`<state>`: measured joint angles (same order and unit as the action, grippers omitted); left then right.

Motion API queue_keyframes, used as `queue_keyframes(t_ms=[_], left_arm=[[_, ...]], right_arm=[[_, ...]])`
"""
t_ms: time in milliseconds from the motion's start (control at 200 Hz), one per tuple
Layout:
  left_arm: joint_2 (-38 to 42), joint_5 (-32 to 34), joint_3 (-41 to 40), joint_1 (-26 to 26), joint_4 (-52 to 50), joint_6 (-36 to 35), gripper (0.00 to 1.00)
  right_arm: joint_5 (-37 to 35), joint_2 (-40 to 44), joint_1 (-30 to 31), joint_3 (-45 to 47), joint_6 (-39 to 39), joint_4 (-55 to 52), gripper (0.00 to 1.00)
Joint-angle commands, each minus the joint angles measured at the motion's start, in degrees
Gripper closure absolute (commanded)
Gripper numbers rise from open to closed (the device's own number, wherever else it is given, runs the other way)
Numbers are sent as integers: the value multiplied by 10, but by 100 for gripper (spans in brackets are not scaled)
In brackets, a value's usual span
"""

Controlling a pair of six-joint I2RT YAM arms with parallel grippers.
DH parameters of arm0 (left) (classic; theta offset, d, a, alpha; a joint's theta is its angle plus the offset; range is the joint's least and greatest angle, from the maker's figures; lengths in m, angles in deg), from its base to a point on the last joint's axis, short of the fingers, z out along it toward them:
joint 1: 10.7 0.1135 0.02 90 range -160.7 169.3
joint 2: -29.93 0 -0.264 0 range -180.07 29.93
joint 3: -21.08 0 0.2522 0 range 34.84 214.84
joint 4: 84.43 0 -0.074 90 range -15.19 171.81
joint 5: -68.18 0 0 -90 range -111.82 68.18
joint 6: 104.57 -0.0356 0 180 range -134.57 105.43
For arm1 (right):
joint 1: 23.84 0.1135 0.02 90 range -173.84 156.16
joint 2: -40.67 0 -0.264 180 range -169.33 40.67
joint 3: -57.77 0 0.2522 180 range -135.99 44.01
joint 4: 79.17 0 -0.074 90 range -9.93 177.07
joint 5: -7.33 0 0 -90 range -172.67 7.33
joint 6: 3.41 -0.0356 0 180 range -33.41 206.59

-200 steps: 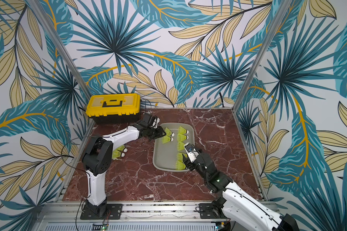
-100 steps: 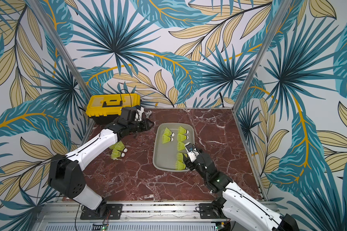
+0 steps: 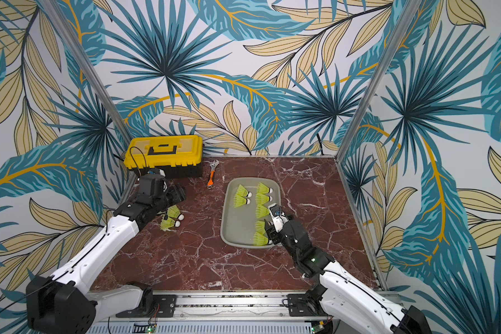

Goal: Put the shuttlecocks into the storage box
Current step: Pick up the shuttlecock at the center of the board.

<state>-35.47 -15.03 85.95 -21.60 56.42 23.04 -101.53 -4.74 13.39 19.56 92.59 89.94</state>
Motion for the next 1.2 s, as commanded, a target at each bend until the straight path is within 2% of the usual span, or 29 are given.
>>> queue_keyframes(t_ms=[0, 320, 501, 646, 886, 1192], left_arm=[[34, 49, -61, 28, 11, 39, 23], [52, 38, -140, 72, 27, 69, 23], [21, 1, -152, 87, 48, 52, 29], [-18, -31, -141, 93, 66, 23, 37], [-74, -17, -94, 96, 14, -6, 44], [-67, 17, -67, 96, -9, -30, 43]], right_arm=[[-15, -5, 2, -8, -11, 15, 29], [-21, -21, 2, -14, -12, 14, 29], [-18, -25, 2, -17, -13, 14, 29], [-20, -24, 3, -17, -14, 13, 29], [-22, -14, 2, -12, -18, 3, 29], [-25, -10, 3, -1, -27, 6, 29]])
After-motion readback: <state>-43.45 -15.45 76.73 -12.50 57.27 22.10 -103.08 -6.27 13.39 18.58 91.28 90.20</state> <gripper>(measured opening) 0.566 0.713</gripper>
